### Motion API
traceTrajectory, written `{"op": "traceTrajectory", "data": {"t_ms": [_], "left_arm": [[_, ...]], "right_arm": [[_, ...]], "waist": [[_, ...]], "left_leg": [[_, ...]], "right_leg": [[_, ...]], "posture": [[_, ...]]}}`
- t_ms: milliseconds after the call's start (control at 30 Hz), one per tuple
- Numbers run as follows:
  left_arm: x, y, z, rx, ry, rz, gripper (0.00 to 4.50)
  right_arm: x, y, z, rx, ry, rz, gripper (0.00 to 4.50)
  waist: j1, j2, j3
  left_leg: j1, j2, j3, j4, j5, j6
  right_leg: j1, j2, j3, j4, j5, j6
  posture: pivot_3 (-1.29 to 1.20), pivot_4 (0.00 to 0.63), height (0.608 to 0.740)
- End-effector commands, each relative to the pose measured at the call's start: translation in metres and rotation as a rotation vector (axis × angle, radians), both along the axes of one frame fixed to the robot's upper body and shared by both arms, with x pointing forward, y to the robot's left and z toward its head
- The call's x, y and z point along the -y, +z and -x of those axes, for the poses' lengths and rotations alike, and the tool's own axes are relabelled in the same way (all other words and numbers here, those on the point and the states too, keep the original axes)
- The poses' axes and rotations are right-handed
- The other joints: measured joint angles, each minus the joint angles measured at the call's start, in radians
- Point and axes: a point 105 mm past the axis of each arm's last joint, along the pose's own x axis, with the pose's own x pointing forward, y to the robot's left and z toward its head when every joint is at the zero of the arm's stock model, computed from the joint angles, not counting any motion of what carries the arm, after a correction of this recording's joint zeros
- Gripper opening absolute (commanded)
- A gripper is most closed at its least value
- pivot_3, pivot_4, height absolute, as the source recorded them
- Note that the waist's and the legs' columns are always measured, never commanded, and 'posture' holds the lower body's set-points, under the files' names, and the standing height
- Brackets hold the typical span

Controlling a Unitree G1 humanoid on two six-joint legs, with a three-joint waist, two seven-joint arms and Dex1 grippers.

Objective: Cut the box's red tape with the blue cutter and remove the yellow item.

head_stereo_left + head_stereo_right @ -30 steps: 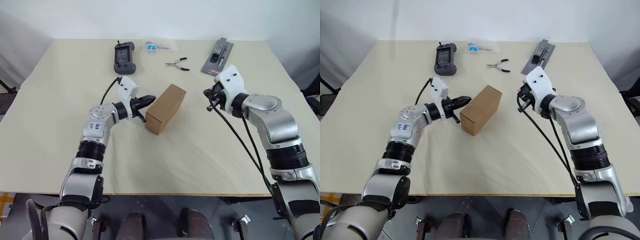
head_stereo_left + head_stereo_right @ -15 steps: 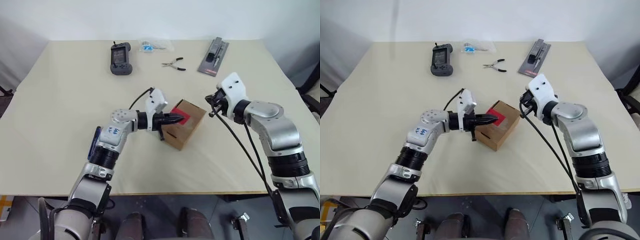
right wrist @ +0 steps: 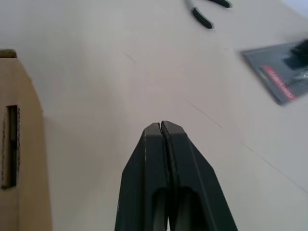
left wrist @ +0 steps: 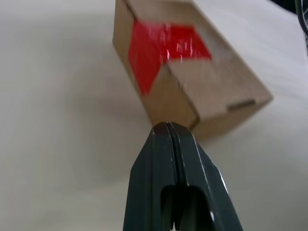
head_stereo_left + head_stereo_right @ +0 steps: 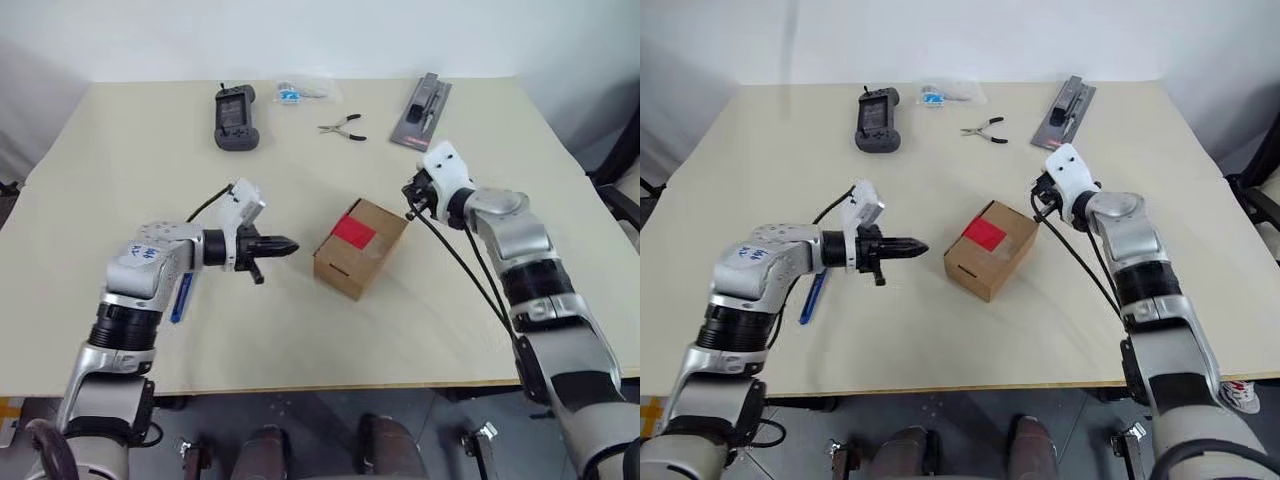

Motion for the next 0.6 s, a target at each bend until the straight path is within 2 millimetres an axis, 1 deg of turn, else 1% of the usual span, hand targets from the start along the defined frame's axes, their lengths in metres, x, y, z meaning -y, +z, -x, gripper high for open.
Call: {"op": "traceTrajectory", "data": {"t_ms": [33, 100, 167, 233, 367, 500, 600], "left_arm": [[0.025, -0.002, 0.02, -0.064, -0.135, -0.005, 0.0], [0.031, -0.008, 0.024, -0.093, -0.161, -0.028, 0.0], [0.041, -0.015, 0.029, -0.128, -0.207, -0.048, 0.0], [0.049, -0.02, 0.029, -0.139, -0.215, -0.058, 0.0], [0.051, -0.026, 0.007, -0.07, -0.144, -0.078, 0.0], [0.051, -0.024, -0.021, 0.012, -0.059, -0.076, 0.0], [0.052, -0.025, -0.03, 0.035, -0.057, -0.081, 0.0]], "right_arm": [[-0.011, 0.002, 0.0, -0.012, 0.094, 0.053, 0.04], [-0.012, -0.001, 0.001, -0.034, 0.12, 0.075, 0.04], [-0.013, -0.007, 0.004, -0.083, 0.151, 0.109, 0.04], [-0.011, -0.009, 0.006, -0.114, 0.158, 0.115, 0.04], [-0.008, -0.009, 0.016, -0.132, 0.19, 0.106, 0.04], [-0.001, -0.016, 0.046, -0.204, 0.237, 0.122, 0.04], [0.002, -0.022, 0.07, -0.244, 0.255, 0.14, 0.04]], "waist": [[0.0, 0.0, 0.0], [-0.002, 0.0, 0.0], [-0.004, 0.0, 0.0], [-0.003, 0.0, 0.0], [-0.001, 0.0, 0.0], [0.011, 0.0, 0.0], [0.016, 0.0, 0.0]], "left_leg": [[0.0, 0.0, 0.0, 0.0, 0.0, 0.0], [0.0, 0.0, 0.0, 0.0, 0.0, 0.0], [0.0, 0.0, 0.0, 0.0, 0.0, 0.0], [0.0, 0.0, 0.0, 0.0, 0.0, 0.0], [0.0, 0.0, 0.0, 0.001, 0.0, 0.0], [0.0, 0.0, 0.0, 0.001, 0.0, 0.0], [0.0, 0.0, 0.001, 0.002, 0.0, 0.0]], "right_leg": [[0.0, 0.0, 0.0, 0.0, 0.0, 0.0], [0.0, 0.0, 0.0, 0.0, 0.0, 0.0], [0.0, 0.0, 0.0, 0.0, 0.0, 0.0], [0.0, 0.0, 0.0, 0.0, 0.0, 0.0], [0.0, 0.0, 0.001, 0.0, 0.0, 0.0], [0.0, 0.0, 0.0, 0.001, 0.0, 0.0], [0.0, 0.0, 0.0, 0.0, 0.0, 0.0]], "posture": [[0.0, 0.15, 0.74], [0.0, 0.15, 0.74], [0.0, 0.15, 0.74], [0.0, 0.15, 0.74], [0.0, 0.15, 0.74], [0.0, 0.15, 0.74], [0.0, 0.15, 0.74]]}}
